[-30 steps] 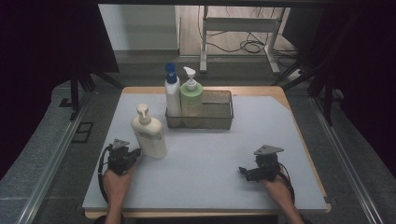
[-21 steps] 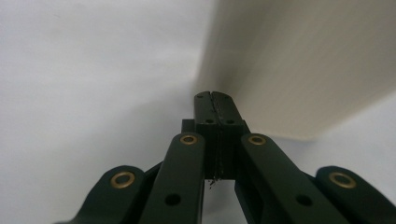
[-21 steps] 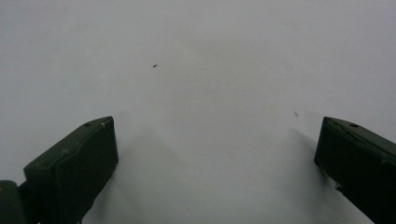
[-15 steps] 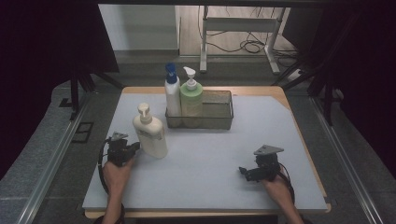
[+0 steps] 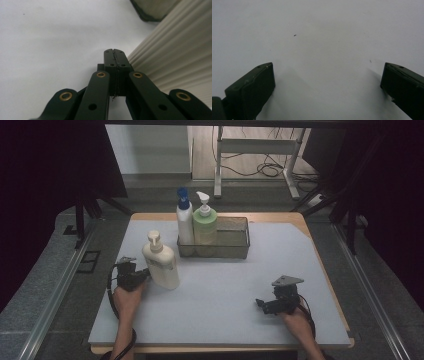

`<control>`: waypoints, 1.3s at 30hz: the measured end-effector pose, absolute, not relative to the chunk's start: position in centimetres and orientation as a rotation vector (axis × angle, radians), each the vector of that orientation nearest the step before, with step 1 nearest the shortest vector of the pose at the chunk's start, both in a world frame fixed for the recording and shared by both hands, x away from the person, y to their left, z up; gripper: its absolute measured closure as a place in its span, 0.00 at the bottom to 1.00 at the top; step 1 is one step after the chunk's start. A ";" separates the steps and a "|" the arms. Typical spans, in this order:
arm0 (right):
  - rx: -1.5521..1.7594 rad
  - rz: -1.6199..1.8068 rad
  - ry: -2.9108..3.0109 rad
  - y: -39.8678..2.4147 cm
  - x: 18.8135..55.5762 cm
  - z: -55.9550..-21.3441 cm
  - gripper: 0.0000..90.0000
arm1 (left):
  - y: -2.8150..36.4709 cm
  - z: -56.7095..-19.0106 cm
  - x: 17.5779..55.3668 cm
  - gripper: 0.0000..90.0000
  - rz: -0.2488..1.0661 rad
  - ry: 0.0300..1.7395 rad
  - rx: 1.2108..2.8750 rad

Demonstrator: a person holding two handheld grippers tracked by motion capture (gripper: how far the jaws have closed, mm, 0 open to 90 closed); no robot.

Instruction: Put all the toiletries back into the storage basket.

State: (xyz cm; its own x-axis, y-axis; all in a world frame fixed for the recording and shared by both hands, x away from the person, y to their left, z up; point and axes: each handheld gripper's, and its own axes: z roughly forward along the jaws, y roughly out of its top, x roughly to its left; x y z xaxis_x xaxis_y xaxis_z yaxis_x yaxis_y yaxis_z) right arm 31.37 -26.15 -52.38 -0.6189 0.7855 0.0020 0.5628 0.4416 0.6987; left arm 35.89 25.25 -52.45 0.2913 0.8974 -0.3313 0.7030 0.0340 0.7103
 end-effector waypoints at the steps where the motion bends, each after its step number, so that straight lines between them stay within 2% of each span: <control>1: 1.154 0.969 2.375 -26.2 31.4 -52.4 0.00 | 25.3 -52.4 36.0 0.99 0.290 1.463 1.712; 19: 1.154 0.969 2.375 -26.2 31.4 -52.4 0.00 | 23.6 -52.1 36.1 0.99 0.306 1.420 1.770; 39: 1.153 0.969 2.374 -26.2 31.4 -52.4 0.00 | 20.6 -51.9 36.4 0.99 0.267 1.347 1.832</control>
State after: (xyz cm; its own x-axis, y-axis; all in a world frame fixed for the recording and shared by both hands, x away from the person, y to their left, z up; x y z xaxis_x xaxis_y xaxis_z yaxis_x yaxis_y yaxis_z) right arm 31.37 -26.15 -52.38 -0.6187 0.7856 0.0016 0.5623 0.4414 0.6992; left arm 36.39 20.62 -51.94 0.4035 0.8684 -0.2881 0.6932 -0.0846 0.7158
